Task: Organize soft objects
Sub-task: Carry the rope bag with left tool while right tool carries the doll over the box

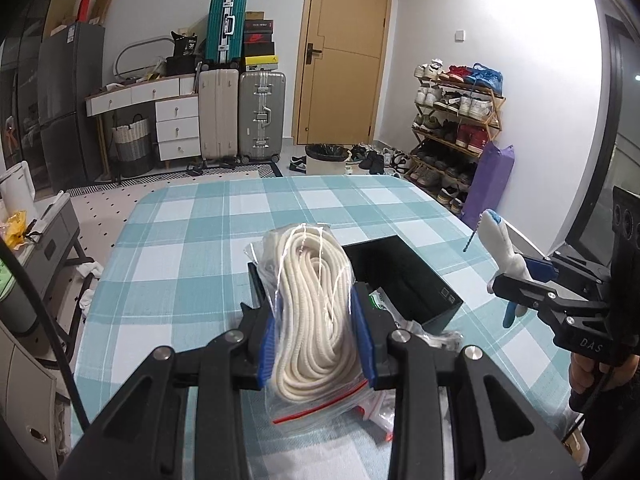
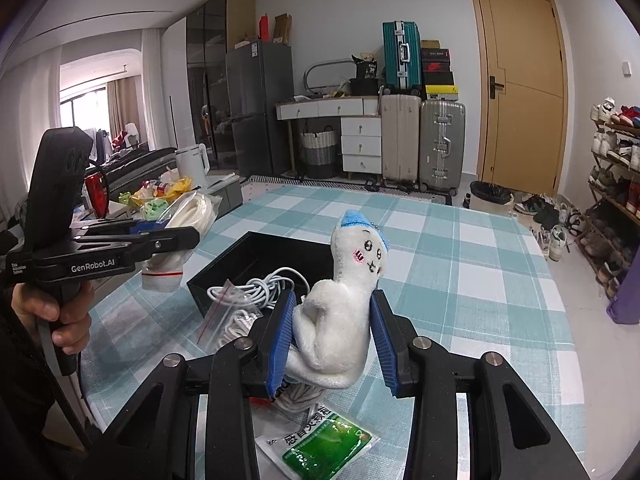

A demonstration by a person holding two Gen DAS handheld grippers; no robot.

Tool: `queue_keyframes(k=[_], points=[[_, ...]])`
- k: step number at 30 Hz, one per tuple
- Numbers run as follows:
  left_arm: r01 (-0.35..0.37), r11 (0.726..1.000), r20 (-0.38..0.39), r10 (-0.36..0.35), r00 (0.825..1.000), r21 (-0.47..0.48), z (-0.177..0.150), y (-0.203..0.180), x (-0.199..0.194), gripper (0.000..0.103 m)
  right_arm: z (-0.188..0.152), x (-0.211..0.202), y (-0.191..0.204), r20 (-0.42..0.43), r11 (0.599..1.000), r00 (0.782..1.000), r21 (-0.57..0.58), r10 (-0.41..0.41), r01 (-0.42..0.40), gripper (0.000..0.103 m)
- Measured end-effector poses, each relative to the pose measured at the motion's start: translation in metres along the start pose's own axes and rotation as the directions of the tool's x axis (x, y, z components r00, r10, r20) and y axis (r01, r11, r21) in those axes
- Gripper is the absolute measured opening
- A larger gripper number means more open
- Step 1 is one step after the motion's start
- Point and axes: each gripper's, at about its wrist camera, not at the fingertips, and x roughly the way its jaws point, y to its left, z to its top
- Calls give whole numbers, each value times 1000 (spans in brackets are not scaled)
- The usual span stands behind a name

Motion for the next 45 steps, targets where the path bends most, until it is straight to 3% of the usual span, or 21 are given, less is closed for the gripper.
queue_keyframes(k=[21, 45], points=[[-12, 998, -10, 12, 1000, -66, 18, 10, 38, 32, 23, 51, -2, -59, 999, 997, -18, 47, -48, 38], [-29, 1000, -77, 28, 997, -11, 3, 1, 82, 32, 20, 114, -5, -177, 995, 981, -60, 74, -85, 38]])
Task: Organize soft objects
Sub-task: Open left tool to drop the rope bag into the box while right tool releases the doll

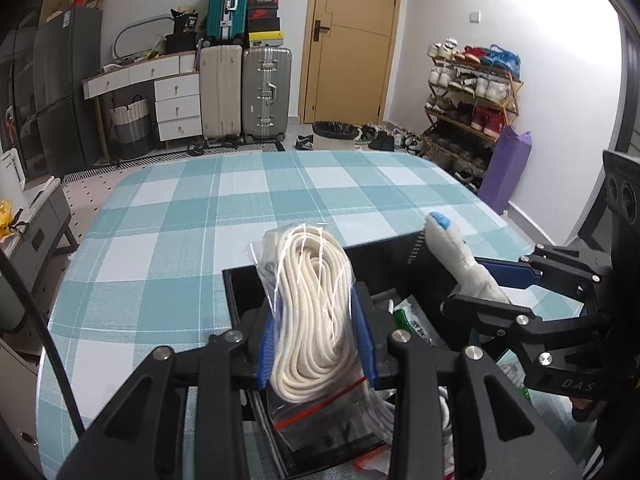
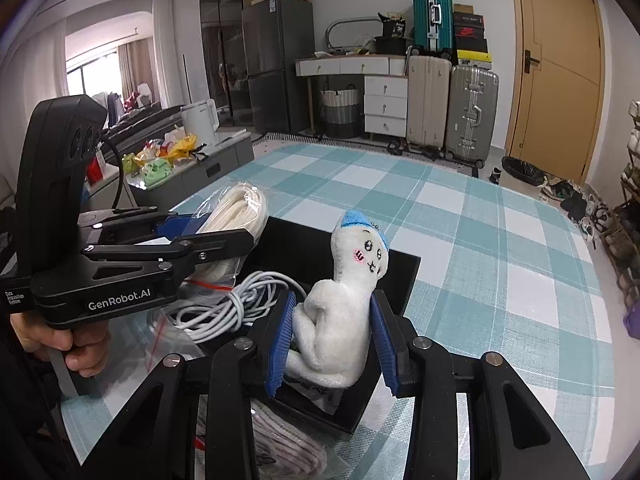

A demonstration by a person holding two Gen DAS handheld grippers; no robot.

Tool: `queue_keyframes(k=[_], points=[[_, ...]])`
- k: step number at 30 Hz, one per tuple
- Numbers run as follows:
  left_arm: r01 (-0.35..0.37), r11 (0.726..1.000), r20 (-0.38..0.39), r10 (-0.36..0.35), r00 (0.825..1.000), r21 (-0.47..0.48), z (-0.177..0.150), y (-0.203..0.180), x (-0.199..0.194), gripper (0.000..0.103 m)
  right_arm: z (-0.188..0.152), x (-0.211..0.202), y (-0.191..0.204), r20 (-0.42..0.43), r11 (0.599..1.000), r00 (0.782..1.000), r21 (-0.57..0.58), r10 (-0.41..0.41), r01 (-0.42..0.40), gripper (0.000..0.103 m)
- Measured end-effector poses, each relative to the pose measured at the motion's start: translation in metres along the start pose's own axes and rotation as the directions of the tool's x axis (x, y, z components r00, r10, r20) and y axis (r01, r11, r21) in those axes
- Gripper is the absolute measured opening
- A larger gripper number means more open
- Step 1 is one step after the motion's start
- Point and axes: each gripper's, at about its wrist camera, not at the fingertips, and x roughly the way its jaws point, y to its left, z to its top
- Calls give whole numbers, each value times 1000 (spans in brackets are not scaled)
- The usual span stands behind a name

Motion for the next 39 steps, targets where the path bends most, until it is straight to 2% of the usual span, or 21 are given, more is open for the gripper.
queue_keyframes(k=[7, 12, 21, 23, 25, 26, 28, 30, 32, 33, 35, 36, 37, 39], points=[[-2, 1000, -17, 2, 1000, 4, -4, -2, 3, 33, -2, 14, 8, -37, 998, 999, -56, 5, -7, 38], [-40, 997, -13, 41, 999, 59, -5, -5, 9, 34, -2, 17, 11, -48, 998, 999, -58, 4, -7, 38], [-34, 997, -21, 35, 999, 70, -6, -3, 10, 37, 0, 17, 12, -98, 999, 995, -48, 12, -17, 39], [-17, 997, -36, 19, 999, 70, -6, -5, 9, 43, -2, 13, 15, -98, 998, 995, -61, 8, -14, 40], [17, 998, -52, -14, 999, 65, -5, -8, 7, 57, -4, 11, 14, -90, 998, 996, -62, 14, -19, 40], [10, 998, -52, -7, 999, 68, -5, -10, 6, 58, -4, 10, 14, -89, 998, 996, -63, 15, -21, 40], [-15, 996, -60, 20, 998, 83, -5, -12, 4, 61, -4, 8, 14, -79, 997, 997, -80, 10, -16, 44], [-10, 997, -59, 14, 998, 79, -6, -11, 0, 64, -4, 2, 15, -53, 995, 999, -95, 2, -7, 64], [12, 997, -52, -9, 999, 75, -6, -10, -6, 71, -3, -6, 15, -15, 995, 1000, -104, -7, 6, 78], [24, 997, -44, -21, 999, 73, -7, -10, -10, 78, -3, -11, 15, 4, 994, 1000, -105, -21, 21, 82], [11, 997, -23, -10, 1000, 72, -8, -12, -19, 88, -3, -19, 13, 23, 993, 999, -108, -45, 48, 83], [0, 997, -17, 1, 1000, 72, -8, -12, -21, 97, -4, -23, 11, 27, 993, 998, -105, -58, 60, 85], [-13, 997, -6, 13, 1000, 70, -9, -12, -25, 101, -4, -28, 9, 34, 992, 997, -98, -75, 78, 87], [-26, 998, 10, 25, 1000, 65, -10, -11, -31, 103, -6, -35, 5, 47, 991, 994, -82, -98, 102, 97]])
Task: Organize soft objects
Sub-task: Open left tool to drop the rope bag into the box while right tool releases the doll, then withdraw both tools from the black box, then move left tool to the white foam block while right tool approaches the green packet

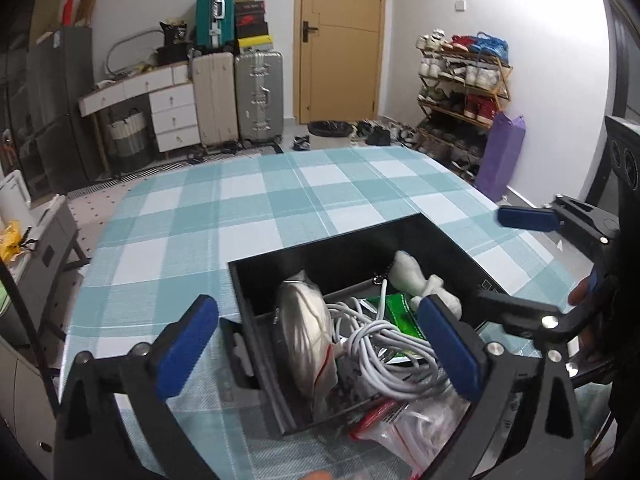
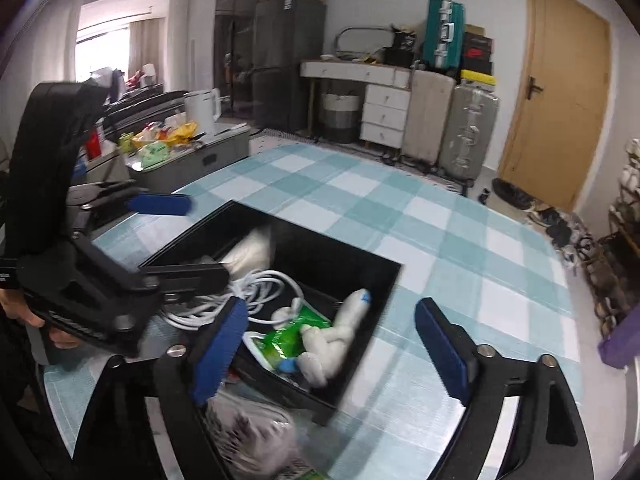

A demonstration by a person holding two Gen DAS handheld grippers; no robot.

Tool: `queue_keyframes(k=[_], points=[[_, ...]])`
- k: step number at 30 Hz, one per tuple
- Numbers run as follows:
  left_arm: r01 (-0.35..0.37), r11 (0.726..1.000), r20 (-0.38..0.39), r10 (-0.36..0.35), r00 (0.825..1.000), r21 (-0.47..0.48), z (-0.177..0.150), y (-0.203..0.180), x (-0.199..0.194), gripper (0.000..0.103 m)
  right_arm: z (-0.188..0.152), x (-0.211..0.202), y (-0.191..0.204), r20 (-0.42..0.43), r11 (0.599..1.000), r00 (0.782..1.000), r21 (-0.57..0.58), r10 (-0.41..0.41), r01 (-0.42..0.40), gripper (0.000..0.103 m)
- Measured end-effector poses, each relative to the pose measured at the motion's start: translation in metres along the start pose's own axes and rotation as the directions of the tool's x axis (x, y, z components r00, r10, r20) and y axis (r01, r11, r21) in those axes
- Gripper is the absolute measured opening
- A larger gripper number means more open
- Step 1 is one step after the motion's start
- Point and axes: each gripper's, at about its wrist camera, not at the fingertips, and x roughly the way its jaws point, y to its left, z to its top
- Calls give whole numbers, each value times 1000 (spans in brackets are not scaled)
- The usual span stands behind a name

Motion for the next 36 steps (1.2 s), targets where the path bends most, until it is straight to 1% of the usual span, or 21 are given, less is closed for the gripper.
queue_keyframes(k=[2, 8, 13, 15, 18, 21, 25, 29, 34, 36], points=[[-7, 1000, 6, 7, 1000, -8, -2, 1, -7, 103, -3, -9, -5, 12, 1000, 1000, 24, -16, 16, 102], [2, 1000, 19, -2, 1000, -24, -11, 1, -25, 103, -20, -27, -16, -1, 994, 1000, 104, -20, 20, 102], [-6, 1000, 9, 6, 1000, 1, -23, -5, -32, 103, -40, -38, -18, -21, 987, 1000, 156, -21, 24, 102], [-8, 1000, 5, 8, 1000, 5, -28, -7, -34, 103, -45, -40, -16, -27, 988, 999, 154, -27, 31, 102], [5, 1000, -5, -5, 1000, 5, -35, -11, -34, 103, -53, -44, -12, -37, 990, 999, 137, -11, 15, 102], [0, 1000, -9, 0, 1000, 28, -40, -19, -34, 103, -60, -45, -5, -50, 994, 999, 110, -10, 16, 102], [1, 999, -17, 0, 1000, 50, -45, -27, -36, 103, -68, -45, -2, -64, 993, 998, 115, -2, 9, 102], [13, 999, -66, -10, 998, 50, -52, -31, -37, 103, -73, -45, 0, -92, 997, 996, 81, -1, 9, 102], [28, 997, -70, -22, 997, 75, -62, -42, -45, 103, -83, -41, 1, -145, 999, 989, 47, 7, 0, 102], [33, 996, -75, -27, 997, 80, -66, -44, -47, 103, -85, -41, 2, -153, 999, 988, 38, 7, -2, 102]])
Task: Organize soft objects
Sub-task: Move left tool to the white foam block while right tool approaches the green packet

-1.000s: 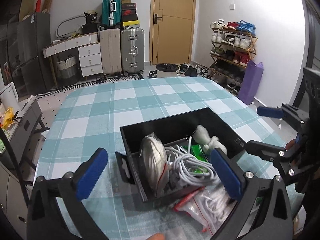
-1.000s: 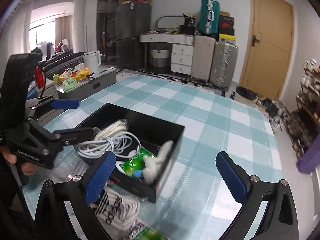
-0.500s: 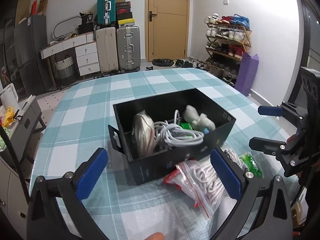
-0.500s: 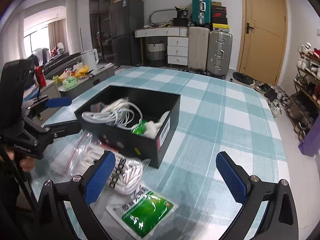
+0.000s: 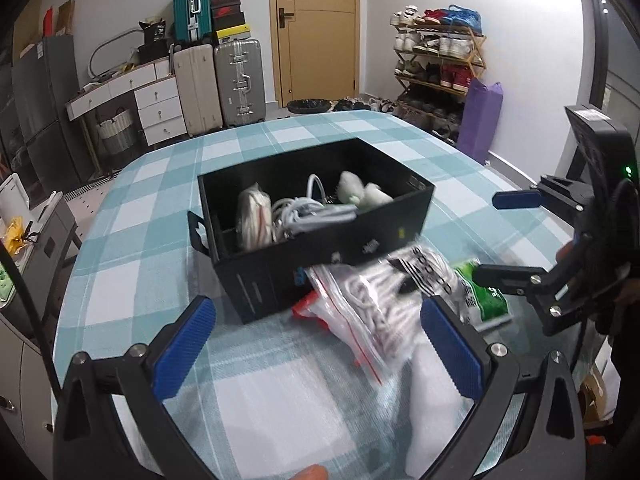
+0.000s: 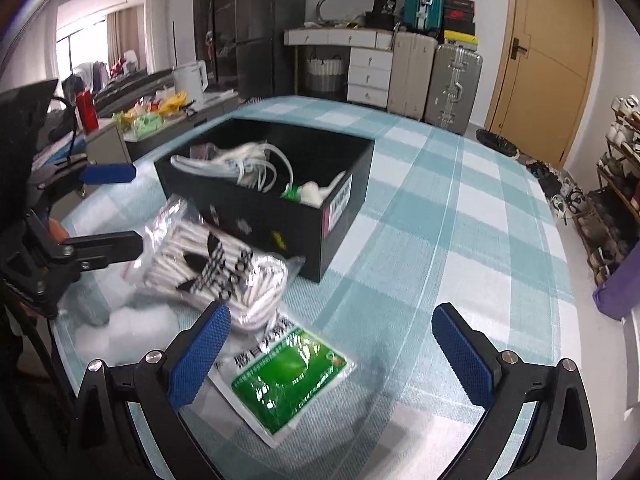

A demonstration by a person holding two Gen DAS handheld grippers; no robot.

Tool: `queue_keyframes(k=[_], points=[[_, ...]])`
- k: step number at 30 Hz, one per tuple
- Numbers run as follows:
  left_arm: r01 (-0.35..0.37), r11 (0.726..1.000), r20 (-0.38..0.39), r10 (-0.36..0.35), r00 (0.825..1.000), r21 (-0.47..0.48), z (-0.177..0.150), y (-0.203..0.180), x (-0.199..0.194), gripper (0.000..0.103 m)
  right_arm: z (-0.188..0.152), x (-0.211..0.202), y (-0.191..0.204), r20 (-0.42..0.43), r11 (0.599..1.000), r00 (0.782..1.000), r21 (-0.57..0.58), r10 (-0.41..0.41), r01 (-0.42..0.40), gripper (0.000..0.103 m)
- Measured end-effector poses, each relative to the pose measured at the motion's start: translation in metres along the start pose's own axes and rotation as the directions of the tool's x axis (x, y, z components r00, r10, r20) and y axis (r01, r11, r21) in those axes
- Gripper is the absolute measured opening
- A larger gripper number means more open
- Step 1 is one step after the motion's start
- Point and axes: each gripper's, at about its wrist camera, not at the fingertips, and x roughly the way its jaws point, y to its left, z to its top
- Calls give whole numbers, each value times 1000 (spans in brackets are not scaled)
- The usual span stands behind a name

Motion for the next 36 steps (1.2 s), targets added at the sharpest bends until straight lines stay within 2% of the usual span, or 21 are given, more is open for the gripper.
queue_keyframes(k=[9, 16, 25, 36], points=[[10, 999, -38, -8, 999, 42, -13, -11, -2, 103, -7, 9, 10, -74, 999, 997, -36, 32, -34, 102], [82, 996, -70, -80, 994, 26, -14, -14, -2, 103, -7, 22, 16, -96, 999, 994, -21, 47, -49, 102], [104, 991, -117, -93, 989, 86, -20, -27, 3, 103, -10, 34, 19, -144, 999, 989, -26, 26, -30, 102], [107, 983, -185, -78, 980, 149, -30, -36, 12, 103, -23, 27, -4, -177, 999, 984, -17, 32, -35, 102]])
